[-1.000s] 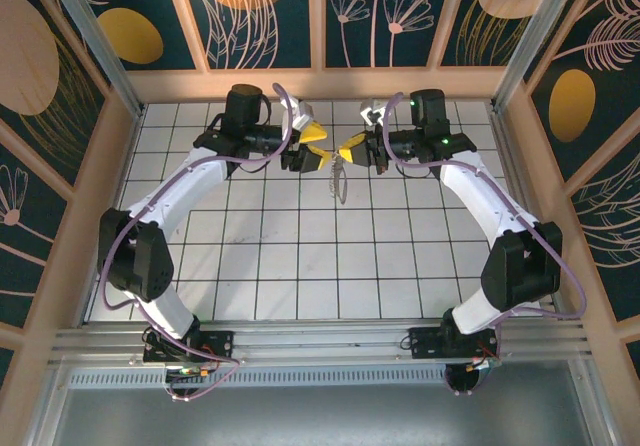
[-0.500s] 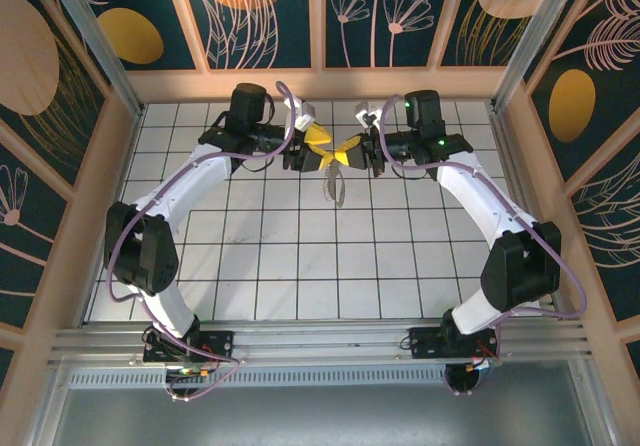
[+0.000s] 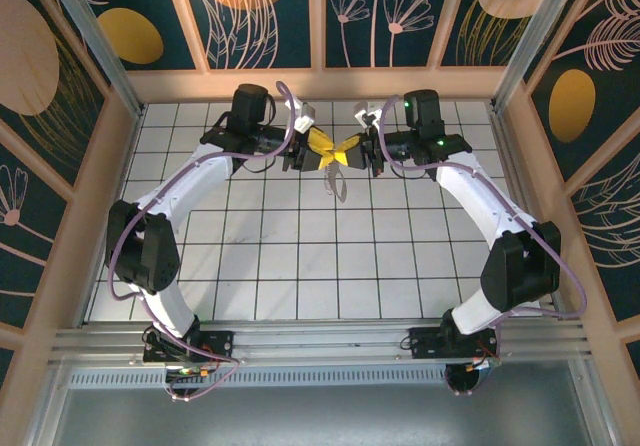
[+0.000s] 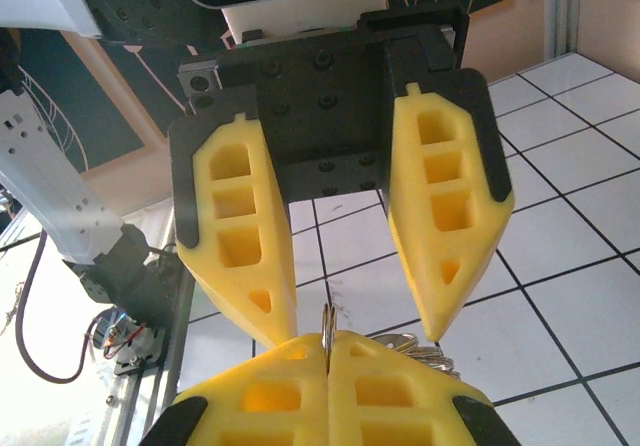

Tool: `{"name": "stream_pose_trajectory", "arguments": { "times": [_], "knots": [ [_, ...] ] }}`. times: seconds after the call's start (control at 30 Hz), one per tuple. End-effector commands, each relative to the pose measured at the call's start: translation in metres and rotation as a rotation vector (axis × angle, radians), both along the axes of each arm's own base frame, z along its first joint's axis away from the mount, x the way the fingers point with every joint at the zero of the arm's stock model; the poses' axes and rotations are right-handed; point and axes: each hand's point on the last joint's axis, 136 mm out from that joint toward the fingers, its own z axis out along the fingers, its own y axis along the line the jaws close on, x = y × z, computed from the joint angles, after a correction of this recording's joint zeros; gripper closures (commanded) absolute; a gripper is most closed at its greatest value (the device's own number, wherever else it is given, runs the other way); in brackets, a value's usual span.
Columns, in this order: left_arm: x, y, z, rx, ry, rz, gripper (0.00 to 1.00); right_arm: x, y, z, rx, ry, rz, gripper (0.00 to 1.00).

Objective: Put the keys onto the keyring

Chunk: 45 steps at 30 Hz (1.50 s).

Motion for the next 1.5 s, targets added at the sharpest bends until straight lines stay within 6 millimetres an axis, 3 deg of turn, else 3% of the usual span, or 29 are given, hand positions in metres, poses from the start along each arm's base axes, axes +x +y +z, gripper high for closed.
{"name": "stream_pose_trajectory", "arguments": {
  "times": [0.0,0.57,0.63,0.7,0.9,1.03,1.13,1.47],
  "knots": [
    [-0.007,-0.006,0.009,-0.032,-0.017,-0.057,0.64,-0.007,0.003,0.023,0.046,-0.068,0.042,1.0],
    [-0.018,-0.008,0.018,-0.055,-0.033,-0.096,0.96,-0.003,0.004,0.023,0.045,-0.072,0.029,1.0],
    [-0.018,-0.007,0.019,-0.057,-0.039,-0.094,0.89,-0.004,0.004,0.024,0.046,-0.076,0.03,1.0],
    [-0.017,-0.008,0.02,-0.056,-0.041,-0.082,0.65,-0.004,0.004,0.026,0.048,-0.082,0.03,1.0],
    [-0.017,-0.007,0.022,-0.061,-0.05,-0.079,0.64,-0.004,0.003,0.025,0.043,-0.083,0.021,1.0],
    [-0.017,-0.007,0.022,-0.062,-0.052,-0.082,0.77,-0.004,0.002,0.024,0.04,-0.083,0.015,1.0],
    [-0.019,-0.006,0.023,-0.063,-0.059,-0.081,0.79,-0.004,0.001,0.022,0.037,-0.081,0.01,1.0],
    [-0.017,-0.005,0.024,-0.063,-0.068,-0.073,0.6,-0.006,-0.003,0.023,0.037,-0.082,0.003,1.0]
  ]
}}
